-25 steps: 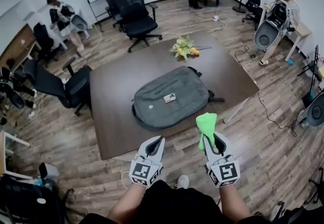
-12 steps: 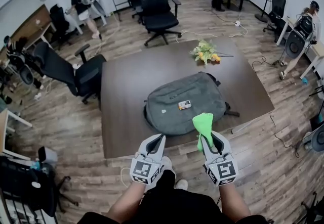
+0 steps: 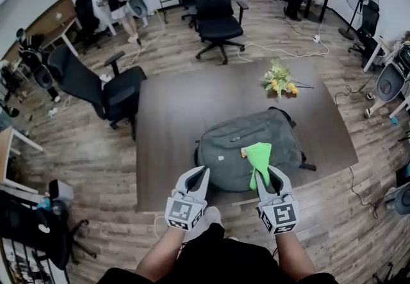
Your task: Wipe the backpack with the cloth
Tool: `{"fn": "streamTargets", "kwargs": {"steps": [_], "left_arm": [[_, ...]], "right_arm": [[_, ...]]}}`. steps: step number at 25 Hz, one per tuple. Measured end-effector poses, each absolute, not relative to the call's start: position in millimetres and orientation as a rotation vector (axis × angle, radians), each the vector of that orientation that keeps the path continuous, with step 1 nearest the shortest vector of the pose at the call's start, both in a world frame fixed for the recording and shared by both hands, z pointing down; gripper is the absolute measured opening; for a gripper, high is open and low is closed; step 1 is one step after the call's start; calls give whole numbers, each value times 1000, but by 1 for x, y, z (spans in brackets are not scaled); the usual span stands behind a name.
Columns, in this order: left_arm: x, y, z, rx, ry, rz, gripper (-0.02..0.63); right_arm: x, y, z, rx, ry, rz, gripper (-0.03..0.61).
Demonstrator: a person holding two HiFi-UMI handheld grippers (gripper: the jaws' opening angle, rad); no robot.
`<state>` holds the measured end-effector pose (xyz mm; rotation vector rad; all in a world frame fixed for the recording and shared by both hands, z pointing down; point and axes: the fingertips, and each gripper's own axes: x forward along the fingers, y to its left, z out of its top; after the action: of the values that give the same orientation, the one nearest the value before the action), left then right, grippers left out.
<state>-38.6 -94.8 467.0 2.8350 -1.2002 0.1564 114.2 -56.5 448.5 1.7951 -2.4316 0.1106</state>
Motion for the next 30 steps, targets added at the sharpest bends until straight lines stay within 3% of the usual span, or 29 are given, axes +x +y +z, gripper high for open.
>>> {"fn": "streamTargets", "kwargs": {"steps": [17,30], "left_arm": [[-99,-189,487,2747,-1293,162,18],[-107,-212,516,2645,-1359,240,18]], "right_arm": [[60,-168,486,1642,-2402,198,95],[45,-219,573,1418,-2326,357,95]]}}
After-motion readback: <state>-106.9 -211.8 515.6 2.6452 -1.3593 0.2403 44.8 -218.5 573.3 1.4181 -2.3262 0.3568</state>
